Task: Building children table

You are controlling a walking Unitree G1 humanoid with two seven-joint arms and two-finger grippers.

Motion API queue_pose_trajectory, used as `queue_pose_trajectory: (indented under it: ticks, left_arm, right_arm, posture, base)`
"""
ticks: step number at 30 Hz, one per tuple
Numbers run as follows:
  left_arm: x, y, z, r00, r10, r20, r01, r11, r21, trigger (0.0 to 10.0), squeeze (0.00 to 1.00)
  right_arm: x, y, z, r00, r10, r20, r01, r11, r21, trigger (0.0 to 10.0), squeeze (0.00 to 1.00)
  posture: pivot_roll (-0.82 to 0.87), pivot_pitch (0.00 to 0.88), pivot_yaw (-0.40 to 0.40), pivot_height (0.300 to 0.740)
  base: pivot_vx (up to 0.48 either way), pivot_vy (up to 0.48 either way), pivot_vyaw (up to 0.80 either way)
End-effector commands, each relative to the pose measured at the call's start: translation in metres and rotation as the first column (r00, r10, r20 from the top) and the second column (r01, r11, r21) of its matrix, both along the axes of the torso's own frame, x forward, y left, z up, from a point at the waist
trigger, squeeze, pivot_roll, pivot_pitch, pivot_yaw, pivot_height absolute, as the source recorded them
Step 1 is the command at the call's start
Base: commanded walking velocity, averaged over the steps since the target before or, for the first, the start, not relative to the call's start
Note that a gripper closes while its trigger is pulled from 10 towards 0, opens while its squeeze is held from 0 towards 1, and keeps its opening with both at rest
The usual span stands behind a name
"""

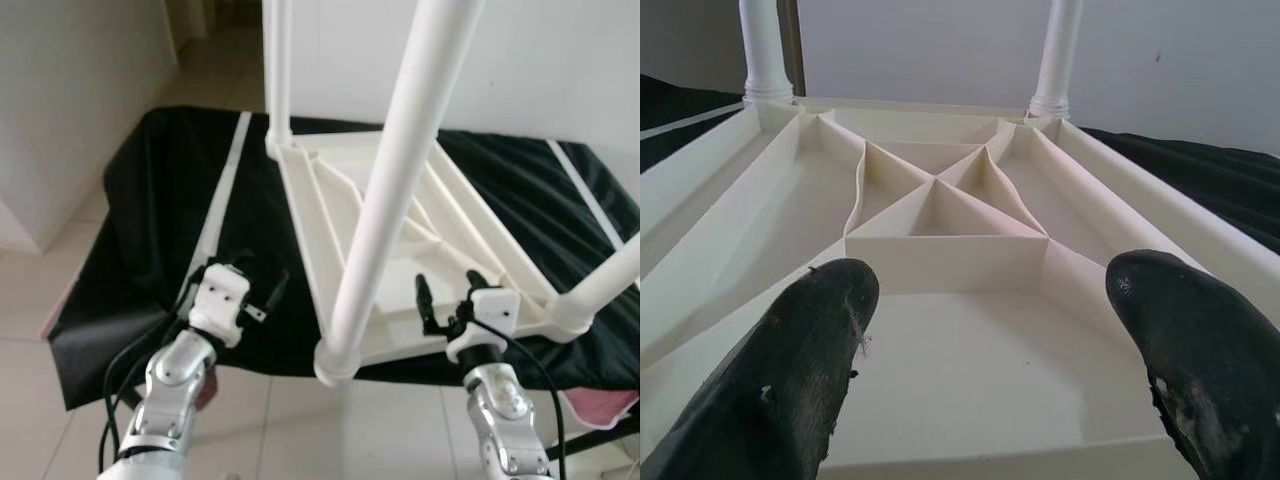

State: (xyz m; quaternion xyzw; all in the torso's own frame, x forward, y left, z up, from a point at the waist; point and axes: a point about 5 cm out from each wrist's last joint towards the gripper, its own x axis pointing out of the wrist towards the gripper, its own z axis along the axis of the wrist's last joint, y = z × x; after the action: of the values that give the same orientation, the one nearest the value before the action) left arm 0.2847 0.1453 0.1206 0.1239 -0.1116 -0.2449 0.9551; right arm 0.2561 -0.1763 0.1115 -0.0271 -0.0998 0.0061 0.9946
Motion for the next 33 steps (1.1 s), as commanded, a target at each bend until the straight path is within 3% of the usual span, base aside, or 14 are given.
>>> queue_pose_trajectory:
  ticks: [1,5,7,11,15,16,19,22,27,29,32,33]
  left_arm:
    - [0.002,0.004,-0.003,0.994,0.106,0.001,-0.106,0.994,-0.022,10.0,0.00]
    - [0.000,0.003,-0.004,0.995,0.103,0.002,-0.103,0.994,-0.022,10.0,0.00]
    - [-0.004,0.003,-0.006,0.998,0.066,-0.009,-0.067,0.997,-0.028,10.0,0.00]
    - [-0.017,-0.001,-0.010,0.992,-0.111,-0.068,0.108,0.993,-0.045,10.0,0.00]
    - [-0.018,-0.001,-0.010,0.990,-0.122,-0.067,0.119,0.992,-0.038,10.0,0.00]
    - [-0.029,-0.006,-0.020,0.963,-0.228,-0.147,0.226,0.974,-0.031,10.0,0.00]
    - [-0.038,-0.010,-0.027,0.935,-0.293,-0.199,0.292,0.956,-0.038,10.0,0.00]
    - [-0.053,-0.017,-0.034,0.879,-0.391,-0.273,0.384,0.920,-0.080,10.0,0.00]
    - [-0.057,-0.018,-0.031,0.864,-0.418,-0.279,0.397,0.908,-0.131,10.0,0.00]
    - [-0.062,-0.013,-0.020,0.846,-0.462,-0.265,0.418,0.884,-0.207,10.0,0.00]
    - [-0.064,-0.011,-0.012,0.838,-0.486,-0.248,0.427,0.867,-0.257,10.0,0.00]
    - [-0.067,-0.008,-0.004,0.822,-0.520,-0.232,0.448,0.842,-0.302,10.0,0.00]
  right_arm:
    - [-0.003,-0.003,-0.001,1.000,-0.011,-0.002,0.011,1.000,-0.010,10.0,0.00]
    - [-0.003,-0.003,0.000,1.000,-0.001,-0.002,0.001,1.000,-0.014,10.0,0.00]
    - [-0.004,-0.004,0.000,1.000,0.010,-0.004,-0.010,1.000,-0.021,10.0,0.00]
    - [-0.004,-0.010,-0.002,1.000,0.012,-0.018,-0.012,0.999,-0.036,10.0,0.00]
    - [-0.004,-0.010,-0.002,1.000,0.012,-0.019,-0.013,0.999,-0.037,10.0,0.00]
    - [-0.003,-0.009,-0.002,0.999,0.026,-0.022,-0.027,0.999,-0.040,10.0,0.00]
    - [-0.002,-0.008,-0.002,0.999,0.032,-0.022,-0.033,0.999,-0.042,10.0,0.00]
    - [-0.001,-0.008,-0.002,0.999,0.039,-0.023,-0.040,0.998,-0.043,10.0,0.00]
    - [-0.001,-0.008,-0.002,0.999,0.041,-0.025,-0.042,0.998,-0.042,10.0,0.00]
    - [-0.002,-0.007,-0.003,0.998,0.047,-0.029,-0.048,0.998,-0.040,10.0,0.00]
    - [-0.002,-0.006,-0.004,0.998,0.050,-0.030,-0.051,0.998,-0.039,10.0,0.00]
    - [-0.002,-0.005,-0.004,0.998,0.052,-0.031,-0.053,0.998,-0.037,10.0,0.00]
  posture:
    - [0.00,0.043,-0.053,0.740]
    - [0.00,0.044,-0.058,0.740]
    - [0.00,0.051,-0.058,0.740]
    - [0.02,0.051,-0.067,0.740]
    - [0.02,0.051,-0.067,0.740]
    - [0.03,0.048,-0.076,0.740]
    - [0.03,0.048,-0.076,0.740]
    - [0.03,0.045,-0.077,0.740]
    - [0.03,0.044,-0.076,0.740]
    - [0.04,0.042,-0.076,0.740]
    - [0.04,0.040,-0.075,0.740]
    - [0.04,0.040,-0.075,0.740]
  base:
    - [0.000,0.000,0.00]
    - [0.000,0.000,0.00]
    - [0.000,0.000,0.00]
    - [0.000,0.000,0.00]
    - [0.000,0.000,0.00]
    - [0.000,0.000,0.00]
    - [0.000,0.000,0.00]
    - [0.000,0.000,0.00]
    - [0.000,0.000,0.00]
    - [0.000,0.000,0.00]
    - [0.000,0.000,0.00]
    - [0.000,0.000,0.00]
